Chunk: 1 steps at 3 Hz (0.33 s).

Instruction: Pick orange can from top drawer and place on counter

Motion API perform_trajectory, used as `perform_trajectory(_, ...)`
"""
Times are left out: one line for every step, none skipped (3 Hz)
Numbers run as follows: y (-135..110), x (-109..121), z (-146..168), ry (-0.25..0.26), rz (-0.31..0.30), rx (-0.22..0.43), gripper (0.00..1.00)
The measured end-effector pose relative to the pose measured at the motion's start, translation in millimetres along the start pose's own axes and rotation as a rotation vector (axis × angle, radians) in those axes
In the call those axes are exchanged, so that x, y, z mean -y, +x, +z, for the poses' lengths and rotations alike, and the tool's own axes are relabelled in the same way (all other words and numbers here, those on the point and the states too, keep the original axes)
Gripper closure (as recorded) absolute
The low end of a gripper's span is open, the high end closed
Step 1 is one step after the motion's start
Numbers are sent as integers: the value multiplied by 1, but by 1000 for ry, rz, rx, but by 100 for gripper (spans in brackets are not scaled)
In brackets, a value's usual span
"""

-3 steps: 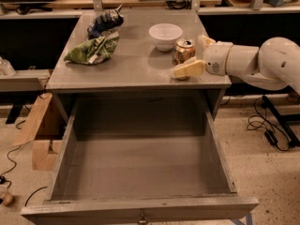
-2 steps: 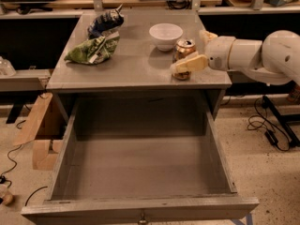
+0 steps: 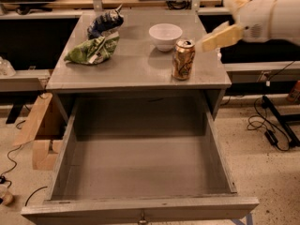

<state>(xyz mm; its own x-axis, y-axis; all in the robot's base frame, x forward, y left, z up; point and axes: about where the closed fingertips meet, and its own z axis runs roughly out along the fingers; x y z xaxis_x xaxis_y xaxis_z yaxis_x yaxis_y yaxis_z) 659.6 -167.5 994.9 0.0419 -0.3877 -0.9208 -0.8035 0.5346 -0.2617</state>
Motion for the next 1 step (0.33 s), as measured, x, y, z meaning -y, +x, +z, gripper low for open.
perform_trajectory(-27,-11,-51,-31,-56,-58,0)
